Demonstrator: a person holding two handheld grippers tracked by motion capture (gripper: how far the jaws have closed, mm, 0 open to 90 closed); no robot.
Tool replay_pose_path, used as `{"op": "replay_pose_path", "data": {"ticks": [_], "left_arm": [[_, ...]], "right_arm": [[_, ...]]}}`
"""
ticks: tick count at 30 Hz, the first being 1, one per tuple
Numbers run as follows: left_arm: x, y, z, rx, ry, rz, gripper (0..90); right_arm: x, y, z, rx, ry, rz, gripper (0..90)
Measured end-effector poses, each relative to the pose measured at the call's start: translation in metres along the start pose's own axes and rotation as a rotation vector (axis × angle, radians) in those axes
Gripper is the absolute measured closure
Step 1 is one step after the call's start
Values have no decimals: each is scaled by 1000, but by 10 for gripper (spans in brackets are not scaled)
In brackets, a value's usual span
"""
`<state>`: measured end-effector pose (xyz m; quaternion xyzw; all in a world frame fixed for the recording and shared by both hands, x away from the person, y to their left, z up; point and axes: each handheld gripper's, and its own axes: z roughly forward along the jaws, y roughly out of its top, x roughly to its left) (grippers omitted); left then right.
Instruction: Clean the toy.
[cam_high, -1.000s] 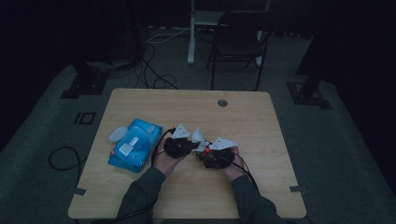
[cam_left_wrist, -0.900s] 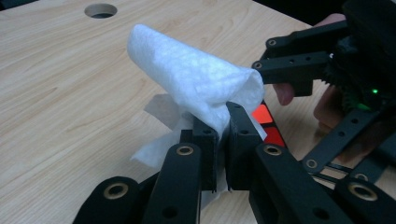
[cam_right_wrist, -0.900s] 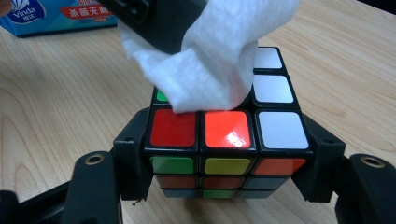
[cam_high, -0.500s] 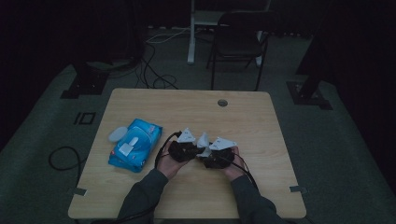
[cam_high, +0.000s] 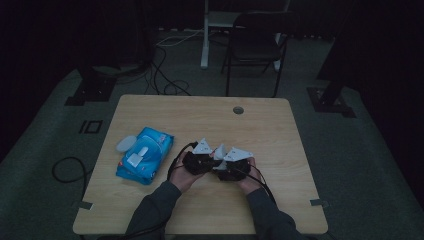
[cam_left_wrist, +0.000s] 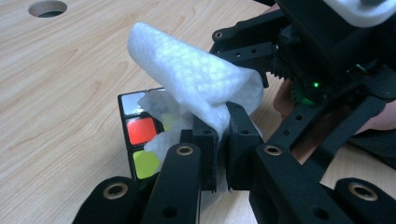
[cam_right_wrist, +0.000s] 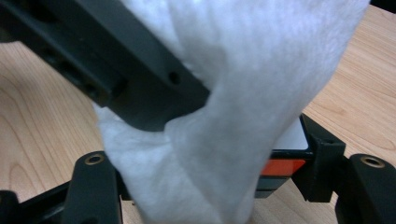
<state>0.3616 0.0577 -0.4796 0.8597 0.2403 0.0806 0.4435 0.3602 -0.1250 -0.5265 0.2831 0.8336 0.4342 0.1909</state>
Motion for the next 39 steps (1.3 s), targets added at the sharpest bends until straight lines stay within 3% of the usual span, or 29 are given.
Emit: {"op": "replay_pose_path", "data": {"ticks": [9,24,33,39], "left_arm": [[6,3,1,-9,18,-8,858],[28,5,-6,-23,104,-57,859],[34,4,-9,-31,145,-81,858],[35,5,-10,-31,150,-90,857]], "right_arm": [[4,1,0,-3,14,-12,341],[10,3,-1,-19,43,-37,341],[12,4,-2,-28,60,-47,342],[11,4,-3,-36,61,-51,342]]}}
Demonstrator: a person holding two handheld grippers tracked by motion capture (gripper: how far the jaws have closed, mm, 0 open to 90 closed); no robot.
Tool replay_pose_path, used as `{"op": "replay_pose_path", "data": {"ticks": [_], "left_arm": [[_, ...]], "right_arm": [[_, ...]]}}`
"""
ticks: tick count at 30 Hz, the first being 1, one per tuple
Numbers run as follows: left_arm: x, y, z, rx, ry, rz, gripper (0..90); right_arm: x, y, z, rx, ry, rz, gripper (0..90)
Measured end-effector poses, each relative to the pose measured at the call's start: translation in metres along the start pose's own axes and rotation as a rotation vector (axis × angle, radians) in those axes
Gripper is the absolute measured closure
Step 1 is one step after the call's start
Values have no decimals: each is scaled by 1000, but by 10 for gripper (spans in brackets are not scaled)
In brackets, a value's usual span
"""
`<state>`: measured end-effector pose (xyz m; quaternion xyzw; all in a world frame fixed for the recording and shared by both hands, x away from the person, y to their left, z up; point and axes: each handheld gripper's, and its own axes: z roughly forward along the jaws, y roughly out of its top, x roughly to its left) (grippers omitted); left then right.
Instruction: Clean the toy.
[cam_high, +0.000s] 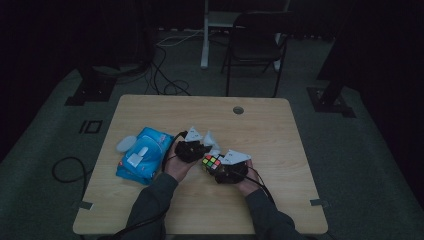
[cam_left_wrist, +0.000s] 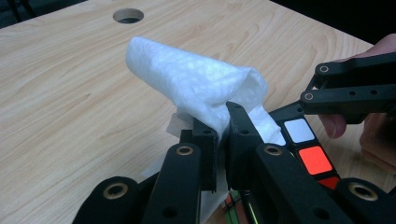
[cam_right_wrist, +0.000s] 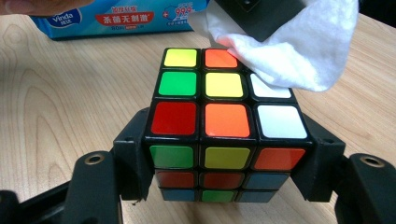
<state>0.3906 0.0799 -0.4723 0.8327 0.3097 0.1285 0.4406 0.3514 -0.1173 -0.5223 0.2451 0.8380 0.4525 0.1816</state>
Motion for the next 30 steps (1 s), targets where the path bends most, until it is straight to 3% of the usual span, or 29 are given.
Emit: {"op": "replay_pose_path", "data": {"ticks": [9,19,30], "left_arm": [[-18,1,7,3,-58,47,856],[-31,0,8,-11,-109,53,856],[-37,1,4,-5,-120,78,855]], "right_arm": [[0,-1,1,8,-4,3,342],[-2,-2,0,5,-12,9,342],[-8,-2,-4,-1,-35,25,342]]}}
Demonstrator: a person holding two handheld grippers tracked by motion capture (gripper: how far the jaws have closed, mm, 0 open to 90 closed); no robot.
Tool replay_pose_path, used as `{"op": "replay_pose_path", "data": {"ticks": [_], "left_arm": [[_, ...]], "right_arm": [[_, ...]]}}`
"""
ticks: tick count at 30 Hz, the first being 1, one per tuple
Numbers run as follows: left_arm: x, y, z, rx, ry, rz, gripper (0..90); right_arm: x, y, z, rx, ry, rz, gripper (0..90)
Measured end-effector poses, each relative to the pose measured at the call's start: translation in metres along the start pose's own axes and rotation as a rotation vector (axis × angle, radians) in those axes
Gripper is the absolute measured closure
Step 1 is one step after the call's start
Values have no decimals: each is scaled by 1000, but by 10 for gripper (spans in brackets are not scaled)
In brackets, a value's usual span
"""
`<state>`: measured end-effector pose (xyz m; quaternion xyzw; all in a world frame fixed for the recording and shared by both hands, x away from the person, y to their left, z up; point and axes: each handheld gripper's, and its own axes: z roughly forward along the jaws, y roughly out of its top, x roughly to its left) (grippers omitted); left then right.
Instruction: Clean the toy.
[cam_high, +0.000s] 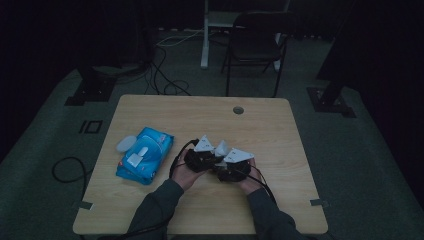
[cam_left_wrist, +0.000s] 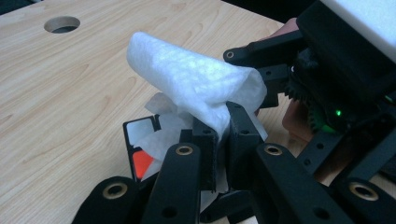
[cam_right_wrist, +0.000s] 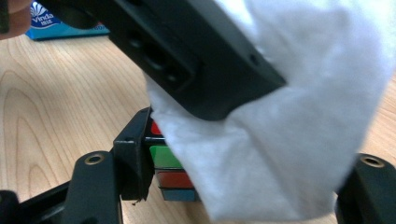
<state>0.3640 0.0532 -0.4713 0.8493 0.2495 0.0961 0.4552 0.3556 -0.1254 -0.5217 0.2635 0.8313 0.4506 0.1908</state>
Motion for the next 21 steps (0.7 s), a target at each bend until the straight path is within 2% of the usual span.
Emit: {"op": "replay_pose_path", "data": {"ticks": [4,8,13,21], "left_arm": [[3,-1,-3,4,16,6,855],[9,-2,-7,-3,28,-13,855],[16,-1,-15,-4,63,-20,856],[30,-7,-21,-12,93,-62,856]], "right_arm": [[0,0,-1,-3,-2,0,342],[0,1,-2,-10,-6,-5,342],[0,2,-4,-21,0,-11,342],[-1,2,-6,-28,-4,-12,342]]}}
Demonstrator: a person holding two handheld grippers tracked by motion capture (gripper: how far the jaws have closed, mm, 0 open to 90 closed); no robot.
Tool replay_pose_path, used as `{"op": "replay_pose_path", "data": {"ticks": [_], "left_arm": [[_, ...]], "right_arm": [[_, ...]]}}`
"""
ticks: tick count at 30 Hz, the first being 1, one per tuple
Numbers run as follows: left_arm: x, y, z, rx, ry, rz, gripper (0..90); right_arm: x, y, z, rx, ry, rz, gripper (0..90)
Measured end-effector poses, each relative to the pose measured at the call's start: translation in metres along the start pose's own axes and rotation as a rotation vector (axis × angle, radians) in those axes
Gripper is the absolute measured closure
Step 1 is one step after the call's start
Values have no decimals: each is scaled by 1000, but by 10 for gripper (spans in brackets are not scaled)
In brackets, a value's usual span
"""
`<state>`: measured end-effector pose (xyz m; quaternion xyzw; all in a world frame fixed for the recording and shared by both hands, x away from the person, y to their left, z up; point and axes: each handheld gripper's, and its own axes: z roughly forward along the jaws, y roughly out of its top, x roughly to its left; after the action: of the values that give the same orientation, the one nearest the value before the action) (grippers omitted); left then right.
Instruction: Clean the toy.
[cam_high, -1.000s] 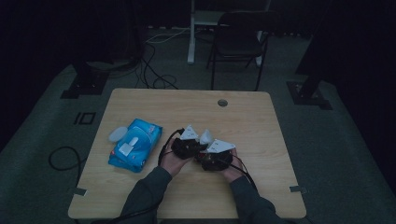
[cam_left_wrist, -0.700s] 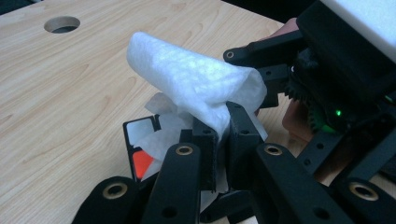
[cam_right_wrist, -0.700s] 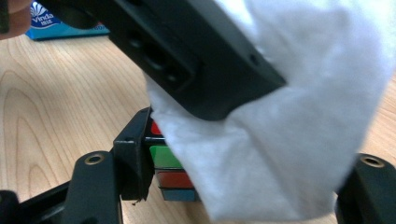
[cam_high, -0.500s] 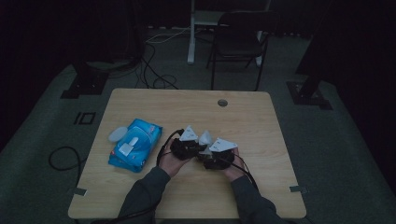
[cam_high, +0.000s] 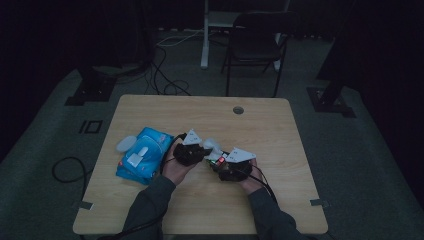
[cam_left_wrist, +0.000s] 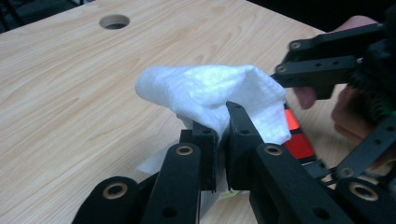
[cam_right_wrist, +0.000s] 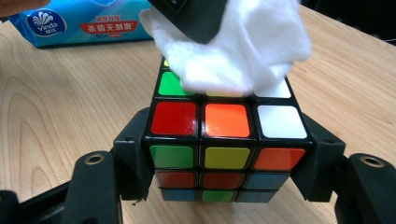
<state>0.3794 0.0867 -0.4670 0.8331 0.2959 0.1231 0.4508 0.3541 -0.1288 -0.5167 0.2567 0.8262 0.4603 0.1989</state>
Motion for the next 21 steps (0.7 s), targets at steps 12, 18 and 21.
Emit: {"op": "replay_pose_path", "data": {"ticks": [12,18,21], "left_arm": [[10,-9,0,13,-1,-31,856],[10,-8,4,-1,-12,-38,856],[12,-7,5,-5,-17,-46,856]], "right_arm": [[2,2,-2,-15,13,-15,342],[5,3,-2,-23,29,-26,342],[7,4,-2,-28,37,-30,342]]}}
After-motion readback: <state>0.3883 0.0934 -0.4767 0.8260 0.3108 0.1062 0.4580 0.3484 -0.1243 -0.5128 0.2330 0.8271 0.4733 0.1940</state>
